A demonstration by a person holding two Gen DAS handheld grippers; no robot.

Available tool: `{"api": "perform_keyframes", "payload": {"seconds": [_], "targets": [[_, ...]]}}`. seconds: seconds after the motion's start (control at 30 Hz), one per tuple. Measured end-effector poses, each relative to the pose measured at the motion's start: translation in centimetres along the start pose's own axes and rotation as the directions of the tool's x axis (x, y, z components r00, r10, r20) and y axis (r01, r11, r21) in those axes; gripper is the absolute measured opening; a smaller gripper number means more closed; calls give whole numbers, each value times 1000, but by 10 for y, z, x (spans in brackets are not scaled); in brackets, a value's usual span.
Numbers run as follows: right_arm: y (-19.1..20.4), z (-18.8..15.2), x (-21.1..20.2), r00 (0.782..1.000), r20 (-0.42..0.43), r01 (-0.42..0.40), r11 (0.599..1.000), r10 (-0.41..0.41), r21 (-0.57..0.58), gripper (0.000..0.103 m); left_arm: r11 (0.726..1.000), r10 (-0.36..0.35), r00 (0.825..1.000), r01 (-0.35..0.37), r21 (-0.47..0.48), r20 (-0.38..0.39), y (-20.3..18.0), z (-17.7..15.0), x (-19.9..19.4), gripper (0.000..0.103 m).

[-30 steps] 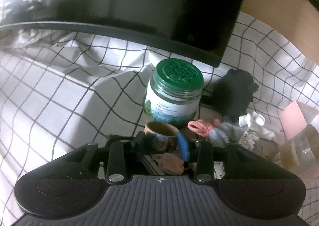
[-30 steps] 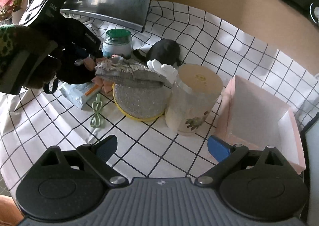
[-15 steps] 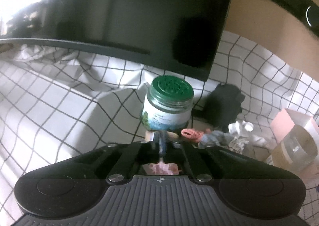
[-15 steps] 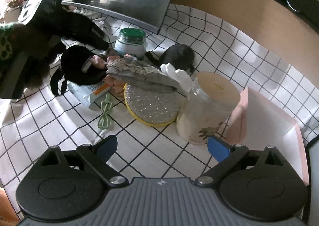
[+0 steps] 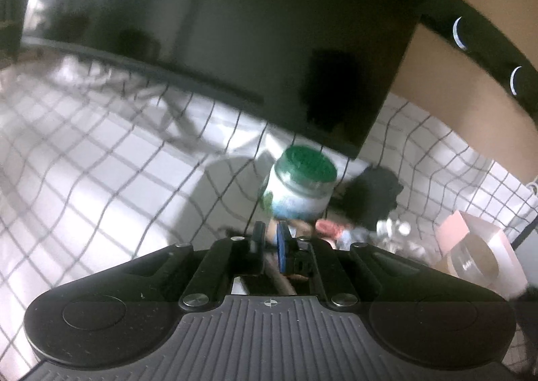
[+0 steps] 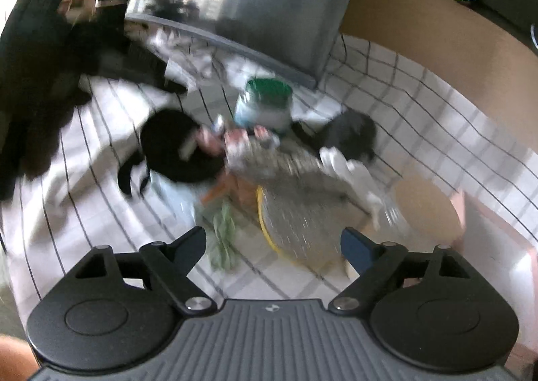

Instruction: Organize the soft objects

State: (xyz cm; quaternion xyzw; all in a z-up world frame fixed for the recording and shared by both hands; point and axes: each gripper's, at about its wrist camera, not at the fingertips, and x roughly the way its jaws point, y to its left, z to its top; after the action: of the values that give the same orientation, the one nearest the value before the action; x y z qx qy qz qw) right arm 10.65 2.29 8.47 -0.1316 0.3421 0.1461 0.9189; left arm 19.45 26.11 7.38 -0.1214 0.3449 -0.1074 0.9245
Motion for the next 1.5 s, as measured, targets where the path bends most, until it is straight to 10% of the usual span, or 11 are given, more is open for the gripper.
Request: {"api": "perform_keyframes", "payload": {"seconds": [0.33, 0.57, 0.63, 0.7, 1.17, 1.5], "targets": [[0, 106, 77, 991, 13, -130, 982, 130, 138, 74, 1000, -13, 997, 15, 15, -81, 5, -23, -1, 8], [22, 111, 144, 980, -95, -157, 972, 175, 174, 72, 1000, -1, 999, 1, 1, -40, 21, -8, -31, 11], [27, 108, 157, 978, -124, -144, 974, 167, 178, 43, 1000, 13, 999, -14, -23, -41, 28, -4, -33, 11], [28, 106, 162, 975, -146, -142, 972, 170, 188, 42, 999, 17, 999, -19, -43, -49, 34, -3, -32, 11], [13, 64, 64, 993, -44, -109, 991, 112, 73, 41, 988, -50, 993, 34, -154, -104, 32, -7, -6, 12], [-2, -16, 20, 992, -129, -7, 1000, 9, 16, 41, 996, -93, 996, 93, 0, 3, -18, -3, -35, 12]]}}
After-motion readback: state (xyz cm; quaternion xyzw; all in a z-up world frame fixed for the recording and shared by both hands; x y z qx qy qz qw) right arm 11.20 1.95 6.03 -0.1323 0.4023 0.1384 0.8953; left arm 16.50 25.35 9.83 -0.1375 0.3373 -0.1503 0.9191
